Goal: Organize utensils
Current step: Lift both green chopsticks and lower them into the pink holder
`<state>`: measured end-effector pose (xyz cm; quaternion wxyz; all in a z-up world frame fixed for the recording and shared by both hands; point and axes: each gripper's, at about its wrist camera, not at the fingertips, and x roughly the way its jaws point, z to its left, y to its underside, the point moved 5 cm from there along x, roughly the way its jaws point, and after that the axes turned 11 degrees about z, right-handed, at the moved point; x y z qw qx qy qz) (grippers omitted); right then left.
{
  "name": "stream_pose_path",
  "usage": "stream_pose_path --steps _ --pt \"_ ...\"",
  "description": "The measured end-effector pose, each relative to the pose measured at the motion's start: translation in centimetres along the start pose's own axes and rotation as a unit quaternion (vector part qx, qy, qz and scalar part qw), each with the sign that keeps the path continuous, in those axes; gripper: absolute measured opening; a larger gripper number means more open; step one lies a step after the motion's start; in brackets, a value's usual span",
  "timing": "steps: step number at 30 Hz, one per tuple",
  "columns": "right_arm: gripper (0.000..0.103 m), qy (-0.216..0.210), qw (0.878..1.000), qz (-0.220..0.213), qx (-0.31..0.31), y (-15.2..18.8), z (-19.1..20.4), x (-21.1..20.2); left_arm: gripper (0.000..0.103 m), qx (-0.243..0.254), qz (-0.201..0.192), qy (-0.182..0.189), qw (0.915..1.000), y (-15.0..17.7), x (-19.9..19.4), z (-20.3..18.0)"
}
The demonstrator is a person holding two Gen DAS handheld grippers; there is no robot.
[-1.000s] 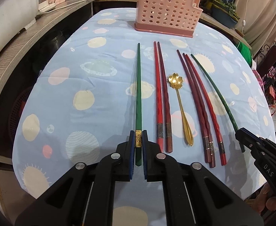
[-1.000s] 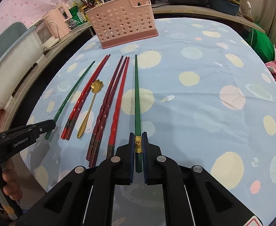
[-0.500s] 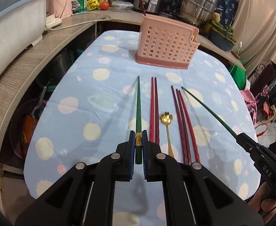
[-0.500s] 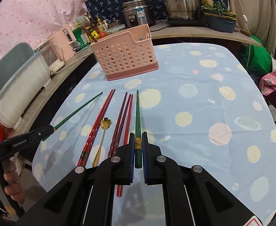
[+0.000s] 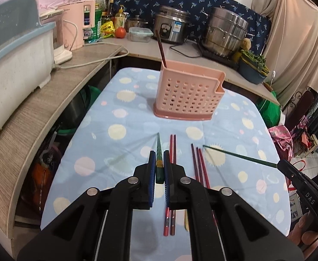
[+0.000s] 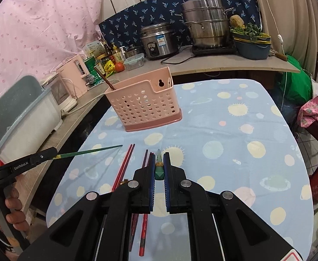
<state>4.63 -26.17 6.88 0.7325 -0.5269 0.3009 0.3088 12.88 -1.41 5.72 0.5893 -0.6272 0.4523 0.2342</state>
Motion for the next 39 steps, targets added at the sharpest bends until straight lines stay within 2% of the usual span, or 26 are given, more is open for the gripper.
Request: stream_pose_path --steps 17,21,27,35,39 --pt "0.007 -0.003 0.999 -0.053 0.007 -6.4 -0.6 -1.5 0.007 0.005 -0.061 0.005 0.9981 -6.8 -2.4 -1.2" --pt "0.007 -0.016 0.998 -0.063 0.013 -8.3 -1.0 -1.7 0.007 0.006 -0.071 0.008 0.9974 -8.5 -3.0 -1.5" --pt "0.007 -0.027 0.995 -0.094 0.020 -12.5 -1.2 -2.3 0.007 0.007 -0.103 0.020 0.9945 -12.4 -4.9 -2.4" --pt "0.007 -0.054 0.985 -0.161 0.021 -19.8 0.3 -4.0 0.007 0.007 -0.179 0.015 0.9837 -19.3 -8.8 -3.8" --pt "0.007 -0.062 0.983 -0.174 0.020 -22.6 1.2 -3.7 0.007 0.000 -0.205 0.016 0.9787 -22.3 -9.2 -4.0"
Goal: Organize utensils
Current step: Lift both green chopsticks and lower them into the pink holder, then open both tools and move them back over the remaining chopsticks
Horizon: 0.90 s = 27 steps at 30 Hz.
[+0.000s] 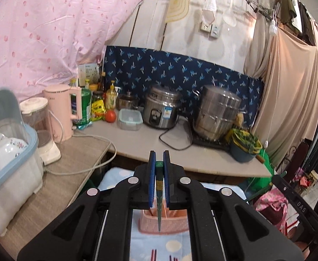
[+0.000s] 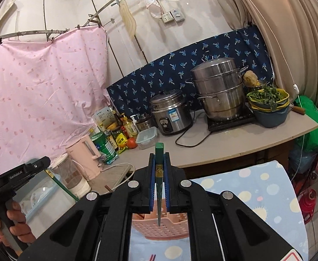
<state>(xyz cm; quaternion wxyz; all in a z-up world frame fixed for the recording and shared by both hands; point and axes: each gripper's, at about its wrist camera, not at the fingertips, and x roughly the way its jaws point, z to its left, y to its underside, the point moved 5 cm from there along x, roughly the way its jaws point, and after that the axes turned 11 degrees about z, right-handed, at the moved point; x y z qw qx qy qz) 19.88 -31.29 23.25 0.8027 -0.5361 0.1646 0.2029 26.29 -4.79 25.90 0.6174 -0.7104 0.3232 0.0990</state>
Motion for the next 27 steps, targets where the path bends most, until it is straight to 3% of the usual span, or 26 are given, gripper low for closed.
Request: stream_pose_path --steps 9,22,27 --pt "0.007 0.001 1.000 0.021 -0.004 -0.6 0.4 5.3 0.007 -0.003 -0.014 -0.009 0.9999 -1.9 4.1 0.3" --pt "0.008 0.021 0.996 0.088 -0.003 4.2 -1.1 11.2 0.007 -0.016 0.066 -0.024 0.9974 3.3 11.1 2.5" --pt "0.011 0.030 0.995 0.093 -0.008 5.1 -1.3 11.2 0.007 -0.016 0.072 -0.033 0.9968 4.7 11.6 2.9"
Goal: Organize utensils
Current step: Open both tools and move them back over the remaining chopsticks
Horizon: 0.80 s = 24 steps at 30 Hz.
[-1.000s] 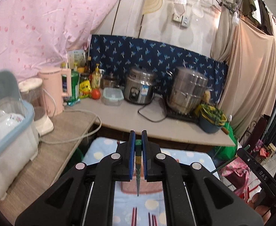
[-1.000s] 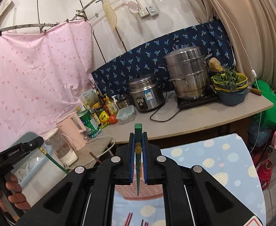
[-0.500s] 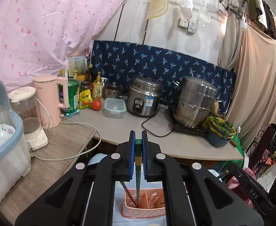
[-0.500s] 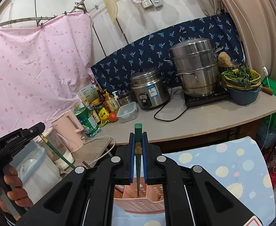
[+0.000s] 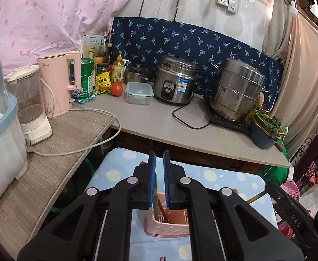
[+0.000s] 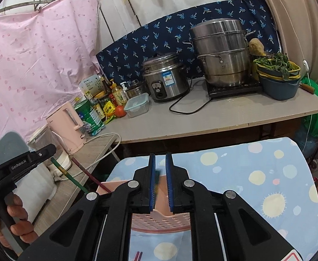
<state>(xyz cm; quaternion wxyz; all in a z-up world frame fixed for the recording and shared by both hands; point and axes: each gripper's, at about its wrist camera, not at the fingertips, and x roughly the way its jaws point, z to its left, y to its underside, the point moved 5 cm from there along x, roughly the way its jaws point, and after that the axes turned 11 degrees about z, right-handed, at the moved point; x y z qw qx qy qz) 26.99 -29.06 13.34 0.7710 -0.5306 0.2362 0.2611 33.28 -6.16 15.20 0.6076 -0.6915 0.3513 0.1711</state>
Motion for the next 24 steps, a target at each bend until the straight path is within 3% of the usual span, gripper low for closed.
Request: stream_pose_path --steps 5,11,24 --pt "0.014 0.000 1.000 -0.001 0.000 0.6 -0.2 -1.1 0.026 -0.006 0.008 -0.006 0.9999 0.9 -0.2 0.4" --pt "0.018 0.002 1.000 0.002 -0.002 2.6 -0.3 -3.0 0.026 0.003 0.018 -0.013 0.9997 2.7 -1.2 0.7" --pt "0.018 0.027 0.998 0.048 -0.027 10.5 0.3 -5.2 0.026 0.030 0.068 -0.044 0.9963 10.1 -2.1 0.8"
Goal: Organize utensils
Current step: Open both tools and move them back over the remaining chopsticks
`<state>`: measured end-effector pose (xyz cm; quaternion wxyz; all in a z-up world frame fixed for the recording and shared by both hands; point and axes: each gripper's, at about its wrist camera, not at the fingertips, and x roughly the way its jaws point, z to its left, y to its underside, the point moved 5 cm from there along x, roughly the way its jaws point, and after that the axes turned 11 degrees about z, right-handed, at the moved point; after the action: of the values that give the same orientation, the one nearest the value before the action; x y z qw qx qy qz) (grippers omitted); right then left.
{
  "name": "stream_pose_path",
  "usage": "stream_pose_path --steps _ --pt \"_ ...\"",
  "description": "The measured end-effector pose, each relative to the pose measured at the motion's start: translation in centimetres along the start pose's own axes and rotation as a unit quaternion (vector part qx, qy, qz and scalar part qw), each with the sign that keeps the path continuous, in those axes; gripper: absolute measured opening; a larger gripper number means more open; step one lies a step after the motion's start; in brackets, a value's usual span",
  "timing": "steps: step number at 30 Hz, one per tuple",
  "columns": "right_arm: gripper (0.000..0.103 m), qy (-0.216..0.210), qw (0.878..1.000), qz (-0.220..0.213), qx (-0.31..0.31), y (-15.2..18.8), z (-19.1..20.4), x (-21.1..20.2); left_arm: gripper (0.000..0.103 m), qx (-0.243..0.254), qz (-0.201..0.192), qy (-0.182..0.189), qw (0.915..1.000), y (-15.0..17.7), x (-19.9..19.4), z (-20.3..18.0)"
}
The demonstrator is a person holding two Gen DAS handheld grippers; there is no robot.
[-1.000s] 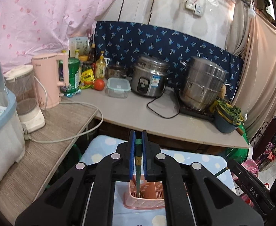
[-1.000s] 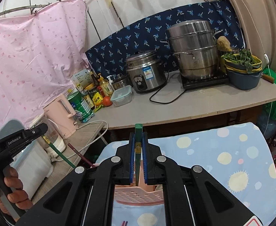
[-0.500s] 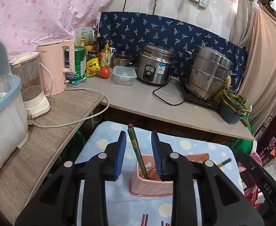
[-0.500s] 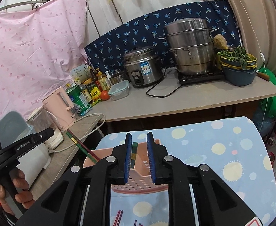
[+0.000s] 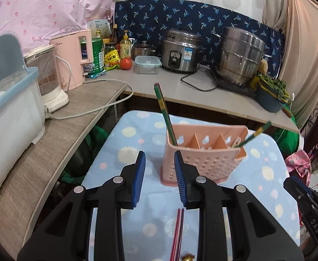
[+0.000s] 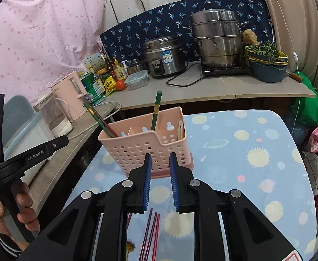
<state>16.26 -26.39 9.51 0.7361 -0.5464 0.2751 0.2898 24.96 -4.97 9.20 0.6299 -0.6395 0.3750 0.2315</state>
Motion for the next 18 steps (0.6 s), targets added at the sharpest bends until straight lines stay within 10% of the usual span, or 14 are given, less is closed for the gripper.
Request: stream_pose_path --steps 18 --pt "0.018 0.010 0.998 0.052 -0.028 8.5 1.1 -1.0 0.026 0.027 0.052 -0.022 0.9981 8.8 0.4 -0.2"
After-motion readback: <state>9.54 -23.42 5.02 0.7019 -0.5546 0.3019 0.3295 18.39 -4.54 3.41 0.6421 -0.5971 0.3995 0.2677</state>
